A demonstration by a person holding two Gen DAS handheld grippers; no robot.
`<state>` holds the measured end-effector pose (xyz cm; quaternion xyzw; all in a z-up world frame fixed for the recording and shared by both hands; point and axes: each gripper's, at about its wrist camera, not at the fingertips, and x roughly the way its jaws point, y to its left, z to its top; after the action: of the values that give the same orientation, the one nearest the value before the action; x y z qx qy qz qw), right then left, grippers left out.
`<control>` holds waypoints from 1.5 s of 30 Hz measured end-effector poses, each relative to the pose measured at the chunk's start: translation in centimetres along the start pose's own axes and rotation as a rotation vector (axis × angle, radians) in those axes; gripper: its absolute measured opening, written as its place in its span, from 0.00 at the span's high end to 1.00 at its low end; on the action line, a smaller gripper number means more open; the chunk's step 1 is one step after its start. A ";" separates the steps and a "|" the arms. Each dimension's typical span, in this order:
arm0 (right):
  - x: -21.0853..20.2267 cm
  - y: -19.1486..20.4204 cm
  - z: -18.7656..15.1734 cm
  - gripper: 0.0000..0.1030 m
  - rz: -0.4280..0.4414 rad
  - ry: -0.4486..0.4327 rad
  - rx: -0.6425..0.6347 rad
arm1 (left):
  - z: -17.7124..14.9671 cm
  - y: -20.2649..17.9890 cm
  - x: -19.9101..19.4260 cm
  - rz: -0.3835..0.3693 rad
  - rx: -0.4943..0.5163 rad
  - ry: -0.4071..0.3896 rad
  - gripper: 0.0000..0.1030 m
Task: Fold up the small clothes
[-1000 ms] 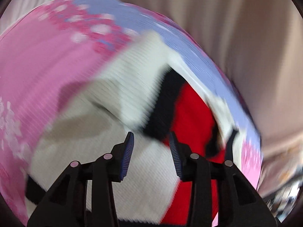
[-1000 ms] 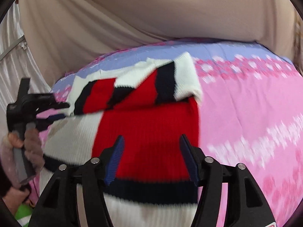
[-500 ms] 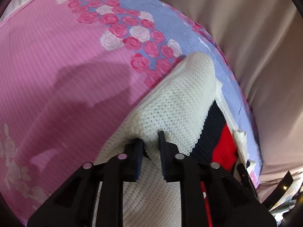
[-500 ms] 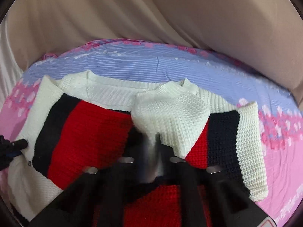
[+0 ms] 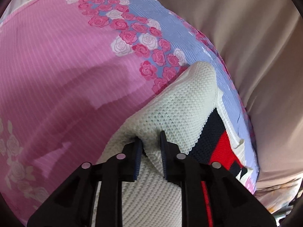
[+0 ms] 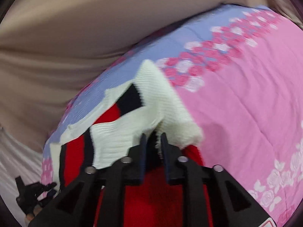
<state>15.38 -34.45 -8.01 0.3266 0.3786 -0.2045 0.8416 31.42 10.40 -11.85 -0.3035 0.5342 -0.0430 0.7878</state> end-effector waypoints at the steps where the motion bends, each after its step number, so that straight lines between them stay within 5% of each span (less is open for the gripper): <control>1: 0.5 0.6 0.2 0.57 -0.037 0.001 -0.022 | 0.1 0.0 0.1 -0.003 -0.015 0.002 0.77; 5: 1.6 0.2 0.3 0.55 -0.077 0.036 0.020 | 0.3 0.2 -0.3 -0.028 -0.047 -0.008 0.77; 8: 0.8 -0.5 -0.2 0.52 0.043 0.056 0.109 | 0.3 0.1 -0.3 -0.031 -0.028 -0.010 0.79; 12: -1.1 -0.6 -0.4 0.34 0.155 0.029 0.142 | 0.4 0.4 -0.8 -0.041 -0.040 -0.022 0.81; 16: 0.3 0.3 -0.1 0.31 0.100 0.049 0.086 | 0.3 0.0 0.0 -0.010 -0.030 -0.004 0.79; 17: 1.1 0.5 0.1 0.33 0.083 0.062 0.067 | 0.3 -0.1 0.1 -0.009 -0.029 -0.007 0.80; 19: 3.3 0.9 0.6 0.86 0.056 0.118 0.004 | 0.3 -0.5 0.1 -0.003 -0.015 -0.022 0.84; 20: 3.7 1.2 0.9 0.94 0.055 0.133 -0.014 | 0.4 -0.8 -0.1 -0.012 -0.009 -0.030 0.85; 26: -3.4 3.5 3.9 0.94 0.171 -0.126 -0.122 | 1.2 -1.7 -3.0 -0.072 0.027 -0.109 0.88; 28: -0.9 2.3 3.4 0.95 0.109 -0.060 -0.157 | 0.9 -1.3 -1.6 -0.017 0.046 -0.080 0.86; 30: 3.9 -0.2 1.6 0.94 0.005 0.115 -0.151 | 0.0 -0.9 0.9 0.058 0.084 -0.032 0.86; 31: 3.9 -0.9 0.9 0.95 0.018 0.106 -0.148 | -0.5 -1.1 0.6 0.058 0.119 -0.077 0.85; 39: -6.2 -1.4 -2.6 0.78 0.048 0.028 -0.173 | -3.4 -0.5 -5.5 0.049 0.217 -0.060 0.82; 45: -14.1 -4.9 -11.6 0.64 -0.031 0.096 -0.268 | -8.5 4.3 -11.1 0.194 0.366 -0.068 0.63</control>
<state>-2.21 -28.36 -4.88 0.2148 0.4473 -0.1495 0.8552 18.16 14.59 -7.17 -0.1037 0.5174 -0.0530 0.8478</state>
